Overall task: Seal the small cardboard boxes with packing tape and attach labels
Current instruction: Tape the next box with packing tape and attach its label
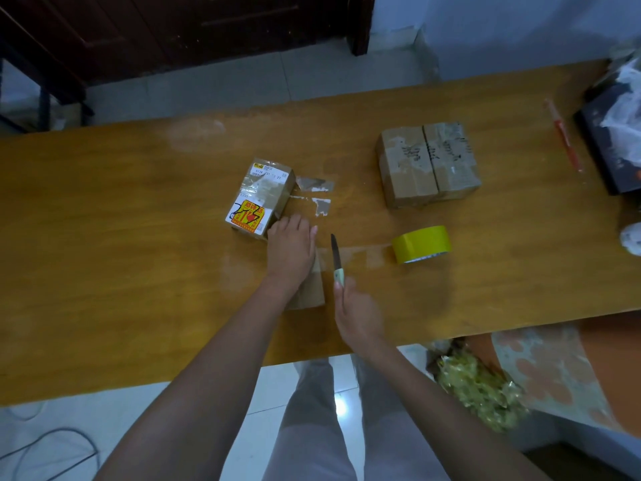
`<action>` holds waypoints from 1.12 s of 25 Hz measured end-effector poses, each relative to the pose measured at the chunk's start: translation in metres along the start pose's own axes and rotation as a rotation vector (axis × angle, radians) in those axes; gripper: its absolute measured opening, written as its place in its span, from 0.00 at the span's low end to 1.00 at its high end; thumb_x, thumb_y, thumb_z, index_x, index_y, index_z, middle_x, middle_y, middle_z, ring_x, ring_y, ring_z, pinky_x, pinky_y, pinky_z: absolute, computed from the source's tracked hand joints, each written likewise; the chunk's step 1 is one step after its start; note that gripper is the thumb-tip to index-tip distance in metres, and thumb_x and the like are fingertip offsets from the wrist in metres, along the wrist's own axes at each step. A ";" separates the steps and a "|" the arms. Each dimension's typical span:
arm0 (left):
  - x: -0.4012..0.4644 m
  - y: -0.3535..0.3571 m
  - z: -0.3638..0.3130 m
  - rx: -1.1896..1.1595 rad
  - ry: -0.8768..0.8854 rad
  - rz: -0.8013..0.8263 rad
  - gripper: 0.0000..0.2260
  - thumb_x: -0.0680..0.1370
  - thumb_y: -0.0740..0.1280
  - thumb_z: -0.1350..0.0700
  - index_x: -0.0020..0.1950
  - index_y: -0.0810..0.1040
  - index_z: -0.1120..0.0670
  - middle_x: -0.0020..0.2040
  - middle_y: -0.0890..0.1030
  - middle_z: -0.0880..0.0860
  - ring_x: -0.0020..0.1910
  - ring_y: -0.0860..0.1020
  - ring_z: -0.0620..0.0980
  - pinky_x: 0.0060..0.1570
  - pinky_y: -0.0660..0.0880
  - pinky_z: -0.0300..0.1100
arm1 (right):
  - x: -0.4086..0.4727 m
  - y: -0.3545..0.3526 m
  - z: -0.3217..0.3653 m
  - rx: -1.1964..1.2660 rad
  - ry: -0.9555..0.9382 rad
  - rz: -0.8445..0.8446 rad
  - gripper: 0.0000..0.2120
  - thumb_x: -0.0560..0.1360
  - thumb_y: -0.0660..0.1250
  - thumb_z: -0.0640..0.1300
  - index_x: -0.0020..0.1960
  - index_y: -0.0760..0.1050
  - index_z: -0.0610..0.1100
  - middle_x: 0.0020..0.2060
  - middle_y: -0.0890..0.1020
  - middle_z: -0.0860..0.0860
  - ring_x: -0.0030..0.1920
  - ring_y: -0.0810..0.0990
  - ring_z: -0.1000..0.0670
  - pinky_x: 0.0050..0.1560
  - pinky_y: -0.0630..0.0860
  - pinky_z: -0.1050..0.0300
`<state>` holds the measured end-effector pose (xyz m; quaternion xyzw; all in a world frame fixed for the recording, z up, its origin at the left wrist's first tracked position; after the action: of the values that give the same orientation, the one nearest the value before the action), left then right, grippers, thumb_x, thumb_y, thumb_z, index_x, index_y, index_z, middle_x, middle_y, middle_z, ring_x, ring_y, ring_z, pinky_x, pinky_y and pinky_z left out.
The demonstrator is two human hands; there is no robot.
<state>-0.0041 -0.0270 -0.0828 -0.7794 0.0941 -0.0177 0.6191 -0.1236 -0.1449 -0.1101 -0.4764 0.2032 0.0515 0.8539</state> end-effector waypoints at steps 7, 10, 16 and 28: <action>-0.004 -0.005 0.000 0.031 0.059 -0.082 0.15 0.83 0.51 0.52 0.48 0.75 0.56 0.46 0.78 0.55 0.49 0.74 0.55 0.51 0.67 0.50 | -0.009 0.010 -0.004 -0.025 -0.005 0.009 0.16 0.82 0.44 0.55 0.54 0.66 0.48 0.30 0.74 0.54 0.29 0.76 0.55 0.29 0.74 0.60; -0.005 -0.004 -0.001 0.017 0.045 -0.087 0.15 0.83 0.51 0.52 0.49 0.75 0.55 0.47 0.77 0.54 0.49 0.73 0.54 0.52 0.67 0.49 | -0.007 0.013 -0.002 -0.043 -0.010 0.019 0.15 0.82 0.44 0.55 0.53 0.66 0.48 0.29 0.72 0.55 0.28 0.76 0.55 0.28 0.73 0.61; -0.004 -0.001 0.000 0.021 0.023 -0.077 0.16 0.83 0.50 0.52 0.50 0.75 0.56 0.47 0.77 0.54 0.50 0.73 0.54 0.54 0.68 0.49 | -0.005 0.020 -0.001 -0.249 0.007 0.033 0.14 0.83 0.45 0.55 0.50 0.64 0.49 0.28 0.71 0.56 0.25 0.72 0.59 0.24 0.69 0.65; -0.004 -0.002 0.001 -0.002 0.029 -0.114 0.15 0.83 0.51 0.52 0.49 0.75 0.56 0.45 0.76 0.54 0.48 0.73 0.54 0.53 0.69 0.49 | 0.002 0.026 0.000 -0.245 0.028 0.050 0.12 0.83 0.48 0.54 0.47 0.63 0.49 0.26 0.67 0.57 0.23 0.69 0.60 0.22 0.61 0.65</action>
<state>-0.0073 -0.0251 -0.0809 -0.7838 0.0585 -0.0642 0.6150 -0.1288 -0.1308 -0.1320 -0.5728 0.2191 0.0904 0.7847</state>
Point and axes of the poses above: each hand's wrist, its own x-axis towards the middle knuckle, its own y-axis out of the palm, z = x × y, the point moved 10 cm from there along x, towards the middle knuckle
